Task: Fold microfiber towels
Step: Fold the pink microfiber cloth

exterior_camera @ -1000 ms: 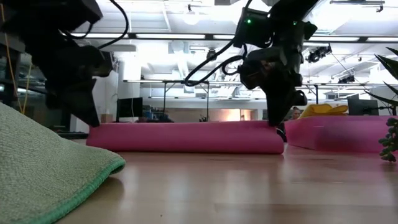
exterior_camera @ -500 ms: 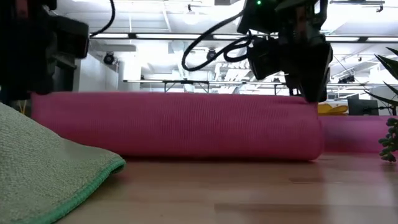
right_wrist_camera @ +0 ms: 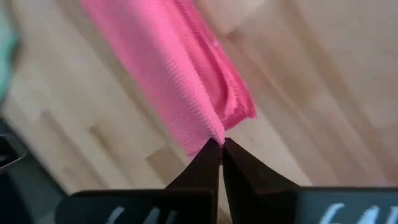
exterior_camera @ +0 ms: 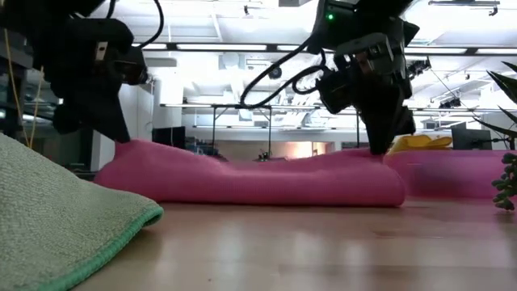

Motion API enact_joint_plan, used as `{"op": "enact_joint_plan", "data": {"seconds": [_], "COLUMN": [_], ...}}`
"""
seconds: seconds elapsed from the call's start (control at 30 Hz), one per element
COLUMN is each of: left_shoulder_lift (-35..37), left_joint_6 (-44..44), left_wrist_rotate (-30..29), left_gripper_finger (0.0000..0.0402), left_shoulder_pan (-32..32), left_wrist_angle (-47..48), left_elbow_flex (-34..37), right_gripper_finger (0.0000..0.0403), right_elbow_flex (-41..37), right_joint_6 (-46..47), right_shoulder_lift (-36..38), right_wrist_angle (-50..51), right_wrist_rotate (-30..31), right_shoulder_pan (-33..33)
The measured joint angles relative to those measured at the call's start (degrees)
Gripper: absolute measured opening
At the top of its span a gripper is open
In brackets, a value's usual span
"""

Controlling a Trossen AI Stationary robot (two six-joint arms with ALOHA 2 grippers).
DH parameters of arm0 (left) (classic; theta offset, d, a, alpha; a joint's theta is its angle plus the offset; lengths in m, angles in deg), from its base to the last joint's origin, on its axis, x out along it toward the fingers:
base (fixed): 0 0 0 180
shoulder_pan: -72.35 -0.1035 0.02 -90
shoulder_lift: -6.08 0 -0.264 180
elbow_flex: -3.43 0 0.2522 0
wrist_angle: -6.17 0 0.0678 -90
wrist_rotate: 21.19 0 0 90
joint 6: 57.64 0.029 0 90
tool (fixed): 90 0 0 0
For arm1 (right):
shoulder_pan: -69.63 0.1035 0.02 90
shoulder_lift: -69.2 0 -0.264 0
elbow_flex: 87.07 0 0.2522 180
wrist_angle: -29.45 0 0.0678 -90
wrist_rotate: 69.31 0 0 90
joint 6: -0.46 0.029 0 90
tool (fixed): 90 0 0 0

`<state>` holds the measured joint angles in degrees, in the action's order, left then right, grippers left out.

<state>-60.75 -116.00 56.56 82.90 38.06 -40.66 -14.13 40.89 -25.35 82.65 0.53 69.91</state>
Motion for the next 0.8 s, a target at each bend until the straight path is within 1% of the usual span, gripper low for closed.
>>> {"op": "enact_joint_plan", "data": {"seconds": [0.2, 0.4, 0.53, 0.67, 0.8], "left_shoulder_lift": [-1.1, -3.5, -6.0, -7.7, -8.0], "left_joint_6": [0.1, 0.1, 0.0, 0.0, 0.1], "left_wrist_rotate": [-1.6, -2.6, -2.9, -2.9, -3.1], "left_gripper_finger": [0.0, 0.0, 0.0, 0.0, 0.0], "left_shoulder_pan": [0.0, 0.0, 0.0, 0.0, 0.0], "left_wrist_angle": [1.6, 1.2, 0.8, -1.1, -4.0], "left_elbow_flex": [0.0, 0.0, 0.0, 0.0, 0.0], "right_gripper_finger": [0.0, 0.0, 0.0, 0.0, 0.0], "right_elbow_flex": [0.0, 0.0, 0.0, 0.0, 0.0], "right_joint_6": [3.3, 5.1, 7.4, 8.6, 8.6], "right_shoulder_lift": [0.0, 0.0, 0.0, 0.0, 0.0], "right_wrist_angle": [2.0, 1.4, 1.5, 1.6, 1.5], "right_wrist_rotate": [6.3, 6.8, 8.1, 9.9, 10.3], "right_shoulder_pan": [0.3, 0.2, 0.2, 0.3, 0.2]}}
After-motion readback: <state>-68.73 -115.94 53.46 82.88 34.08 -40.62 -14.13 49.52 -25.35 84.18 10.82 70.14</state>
